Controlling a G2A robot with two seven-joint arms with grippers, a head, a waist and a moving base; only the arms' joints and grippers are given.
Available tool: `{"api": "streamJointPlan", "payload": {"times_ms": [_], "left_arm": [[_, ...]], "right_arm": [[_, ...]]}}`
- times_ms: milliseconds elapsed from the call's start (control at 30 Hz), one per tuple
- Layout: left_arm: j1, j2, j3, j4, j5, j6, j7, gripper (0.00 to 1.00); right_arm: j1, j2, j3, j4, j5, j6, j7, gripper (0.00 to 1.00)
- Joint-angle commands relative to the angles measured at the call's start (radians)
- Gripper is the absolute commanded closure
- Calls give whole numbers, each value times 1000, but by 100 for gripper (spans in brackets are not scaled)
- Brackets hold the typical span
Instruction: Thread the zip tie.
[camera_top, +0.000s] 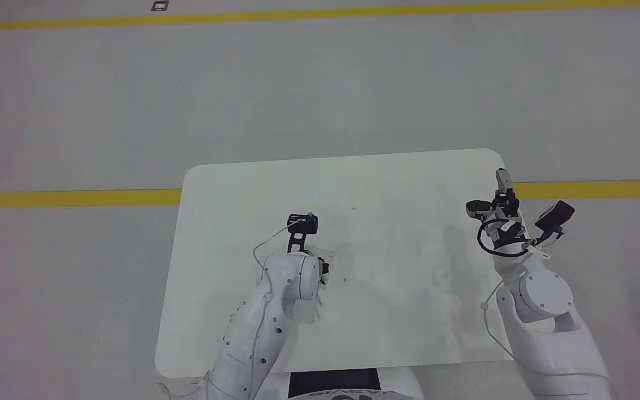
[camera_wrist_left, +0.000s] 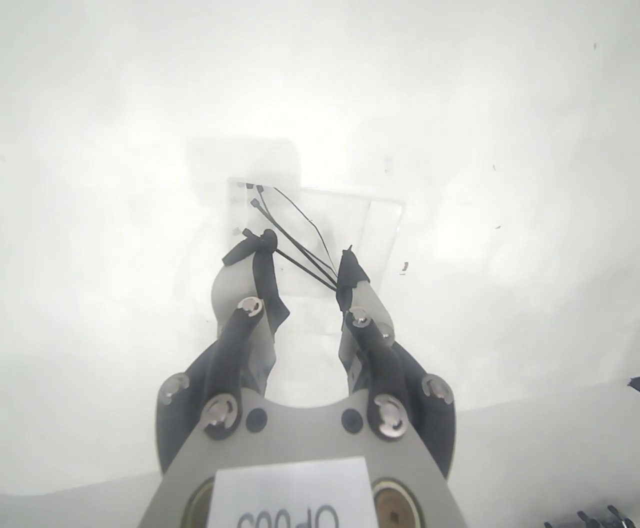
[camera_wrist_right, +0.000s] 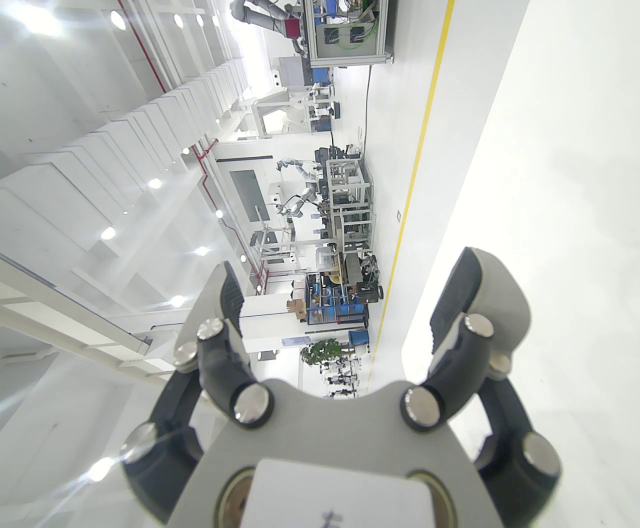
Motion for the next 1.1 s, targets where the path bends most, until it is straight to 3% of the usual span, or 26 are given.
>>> {"api": "streamJointPlan", "payload": {"times_ms": [0, 300, 633, 900, 933, 1067], "left_arm": [[-7, -4, -2, 22, -7, 0, 10, 75], [-38, -19, -8, 106, -10, 0, 29, 78], [-49, -32, -20, 131, -11, 0, 33, 78], [-64, -39, -18, 162, -15, 0, 21, 86], [-64, -40, -19, 163, -16, 0, 21, 100], [-60, -40, -23, 152, -10, 0, 16, 100]], "right_arm": [[0, 0, 0, 0, 0, 0, 0, 0], [0, 0, 0, 0, 0, 0, 0, 0], [0, 0, 0, 0, 0, 0, 0, 0], [0, 0, 0, 0, 0, 0, 0, 0], [0, 0, 0, 0, 0, 0, 0, 0], [0, 0, 0, 0, 0, 0, 0, 0]]}}
